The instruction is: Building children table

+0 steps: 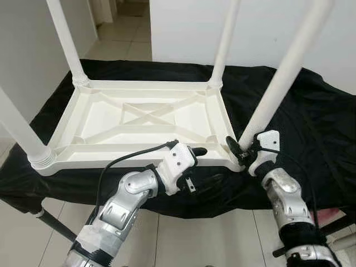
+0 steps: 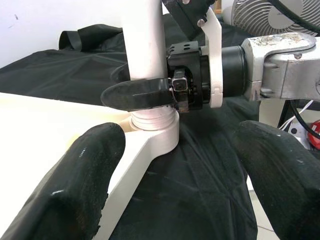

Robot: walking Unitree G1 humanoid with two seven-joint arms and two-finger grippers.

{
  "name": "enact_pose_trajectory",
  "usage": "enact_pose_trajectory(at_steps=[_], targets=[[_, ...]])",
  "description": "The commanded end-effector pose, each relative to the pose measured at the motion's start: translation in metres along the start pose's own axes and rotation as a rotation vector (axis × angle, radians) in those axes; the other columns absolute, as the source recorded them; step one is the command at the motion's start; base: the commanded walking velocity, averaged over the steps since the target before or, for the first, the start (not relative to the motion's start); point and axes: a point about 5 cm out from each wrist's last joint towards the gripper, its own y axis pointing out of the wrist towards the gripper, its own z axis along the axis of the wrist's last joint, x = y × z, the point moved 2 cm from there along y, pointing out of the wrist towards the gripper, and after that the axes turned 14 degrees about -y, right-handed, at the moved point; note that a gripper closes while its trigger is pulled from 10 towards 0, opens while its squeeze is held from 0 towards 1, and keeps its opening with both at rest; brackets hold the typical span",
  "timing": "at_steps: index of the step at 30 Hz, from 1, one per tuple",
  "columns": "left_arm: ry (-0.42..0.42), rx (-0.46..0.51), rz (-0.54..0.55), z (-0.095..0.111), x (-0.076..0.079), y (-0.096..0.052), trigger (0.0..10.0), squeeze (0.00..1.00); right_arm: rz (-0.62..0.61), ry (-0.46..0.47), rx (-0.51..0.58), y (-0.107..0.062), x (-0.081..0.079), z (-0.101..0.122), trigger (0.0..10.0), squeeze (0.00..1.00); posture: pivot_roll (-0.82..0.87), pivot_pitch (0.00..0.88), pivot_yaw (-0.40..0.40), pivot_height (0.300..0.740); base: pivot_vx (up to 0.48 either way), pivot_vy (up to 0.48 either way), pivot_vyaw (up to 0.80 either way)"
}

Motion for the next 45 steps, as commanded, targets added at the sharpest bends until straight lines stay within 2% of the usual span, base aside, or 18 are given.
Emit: enact_pose_trajectory(at_steps=[1,2,6,7,10,12,13,15,18,25,26,28,29,30,40,43,44,45], targets=[[0.005,-0.020,-0.028,-0.004,0.002,0.001,10.0,0.00,-0.059,0.034,-0.080,-0.005,-0.002,-0.013,10.0,0.00,-0.08,0.000,-0.014,0.740,0.000,0.000,0.00],[0.005,-0.020,-0.028,-0.004,0.002,0.001,10.0,0.00,-0.059,0.034,-0.080,-0.005,-0.002,-0.013,10.0,0.00,-0.08,0.000,-0.014,0.740,0.000,0.000,0.00],[0.008,-0.024,-0.029,-0.004,0.001,-0.001,10.0,0.00,-0.235,0.085,-0.123,-0.007,0.000,-0.013,10.0,0.00,-0.08,0.000,-0.015,0.740,0.000,0.000,0.00],[0.008,-0.025,-0.028,-0.004,0.000,-0.001,10.0,0.00,-0.313,0.104,-0.140,-0.009,-0.001,-0.013,10.0,0.00,-0.08,0.000,-0.015,0.740,0.000,0.000,0.00],[0.008,-0.025,-0.027,-0.004,0.000,-0.001,10.0,0.00,-0.363,0.117,-0.153,-0.010,-0.002,-0.013,10.0,0.00,-0.08,0.000,-0.015,0.740,0.000,0.000,0.00],[0.010,-0.021,-0.020,-0.003,-0.001,0.000,10.0,0.00,-0.464,0.155,-0.198,-0.013,-0.011,-0.015,10.0,0.00,-0.07,0.000,-0.019,0.740,0.000,0.000,0.00],[0.010,-0.021,-0.020,-0.003,-0.001,0.000,10.0,0.00,-0.464,0.155,-0.198,-0.013,-0.011,-0.015,10.0,0.00,-0.07,0.000,-0.019,0.740,0.000,0.000,0.00],[0.010,-0.015,-0.017,-0.002,-0.001,0.001,10.0,0.00,-0.490,0.168,-0.223,-0.013,-0.024,-0.012,10.0,0.00,-0.07,0.000,-0.019,0.740,0.000,0.000,0.00],[0.010,-0.013,-0.017,-0.002,-0.001,0.001,10.0,0.00,-0.483,0.165,-0.224,-0.012,-0.028,-0.010,10.0,0.00,-0.07,0.000,-0.019,0.740,0.000,0.000,0.00],[0.009,-0.005,-0.011,-0.001,-0.002,0.002,10.0,0.00,-0.485,0.169,-0.212,-0.010,-0.024,-0.006,10.0,0.00,-0.07,0.000,-0.023,0.740,0.000,0.000,0.00],[0.010,-0.004,-0.010,0.000,-0.002,0.003,10.0,0.00,-0.477,0.176,-0.207,-0.009,-0.024,-0.005,10.0,0.10,-0.07,0.000,-0.024,0.740,0.000,0.000,0.00],[0.010,-0.004,-0.010,0.000,-0.002,0.003,10.0,0.00,-0.477,0.176,-0.207,-0.009,-0.024,-0.005,10.0,0.10,-0.07,0.000,-0.024,0.740,0.000,0.000,0.00],[0.010,-0.004,-0.011,-0.001,-0.001,0.003,10.0,0.00,-0.466,0.180,-0.198,-0.009,-0.024,-0.003,10.0,0.64,-0.07,0.000,-0.025,0.740,0.000,0.000,0.00],[0.010,-0.006,-0.012,-0.001,-0.001,0.002,10.0,0.00,-0.440,0.173,-0.178,-0.008,-0.025,0.000,10.0,1.00,-0.07,0.000,-0.025,0.740,0.000,0.000,0.00],[0.013,-0.012,-0.013,-0.002,-0.003,0.000,10.0,0.00,-0.387,0.142,-0.111,-0.014,-0.022,0.009,10.0,1.00,-0.08,0.000,-0.022,0.740,0.000,0.000,0.00],[0.014,-0.013,-0.011,-0.001,-0.003,-0.001,10.0,0.00,-0.345,0.104,-0.068,-0.018,-0.014,0.012,10.0,1.00,-0.09,0.000,-0.019,0.740,0.000,0.000,0.00],[0.015,-0.013,-0.011,-0.001,-0.003,0.000,10.0,0.00,-0.323,0.103,-0.055,-0.018,-0.012,0.012,10.0,0.11,-0.09,0.000,-0.018,0.740,0.000,0.000,0.00],[0.015,-0.013,-0.011,-0.001,-0.003,0.000,10.0,0.00,-0.323,0.103,-0.055,-0.018,-0.012,0.012,10.0,0.11,-0.09,0.000,-0.018,0.740,0.000,0.000,0.00]])
